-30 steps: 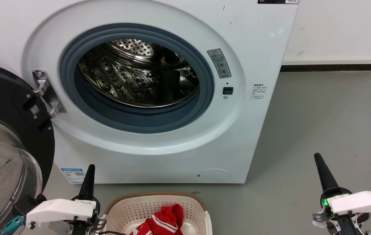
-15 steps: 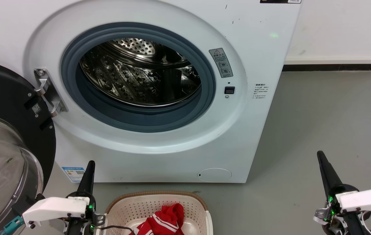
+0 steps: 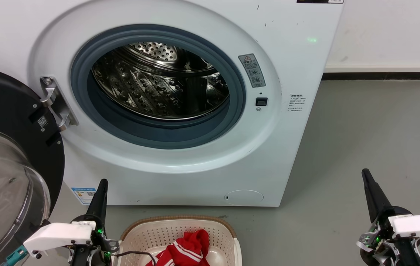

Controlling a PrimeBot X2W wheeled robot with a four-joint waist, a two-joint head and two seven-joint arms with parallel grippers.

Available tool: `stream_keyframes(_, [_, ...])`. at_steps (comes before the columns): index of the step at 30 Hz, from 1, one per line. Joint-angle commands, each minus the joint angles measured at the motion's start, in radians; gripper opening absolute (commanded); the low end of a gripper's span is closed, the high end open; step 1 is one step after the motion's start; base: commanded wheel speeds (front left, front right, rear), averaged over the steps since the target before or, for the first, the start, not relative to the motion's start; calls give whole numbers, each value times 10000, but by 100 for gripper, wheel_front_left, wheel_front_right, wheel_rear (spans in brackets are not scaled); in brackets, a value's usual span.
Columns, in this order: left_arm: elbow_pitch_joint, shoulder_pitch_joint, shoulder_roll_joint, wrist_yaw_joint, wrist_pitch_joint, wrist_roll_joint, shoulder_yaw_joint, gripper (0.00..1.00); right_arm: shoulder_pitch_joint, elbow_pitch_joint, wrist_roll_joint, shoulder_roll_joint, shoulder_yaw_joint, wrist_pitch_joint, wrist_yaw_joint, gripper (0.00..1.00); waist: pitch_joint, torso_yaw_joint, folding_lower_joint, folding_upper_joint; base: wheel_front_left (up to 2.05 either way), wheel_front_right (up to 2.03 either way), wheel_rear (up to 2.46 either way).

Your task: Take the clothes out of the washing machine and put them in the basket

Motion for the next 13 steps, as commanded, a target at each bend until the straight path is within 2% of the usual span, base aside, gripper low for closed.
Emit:
stream_keyframes(1, [-5, -168, -13, -97, 69, -201, 43, 0, -200, 23, 207, 6, -39, 48, -2, 0, 2, 4, 0, 0, 0, 0, 0])
stream_keyframes(13, [19, -199, -52, -161, 273, -1068, 125, 0, -242, 118, 1088, 36, -177, 232, -3, 0, 28, 48, 0, 0, 0, 0, 0])
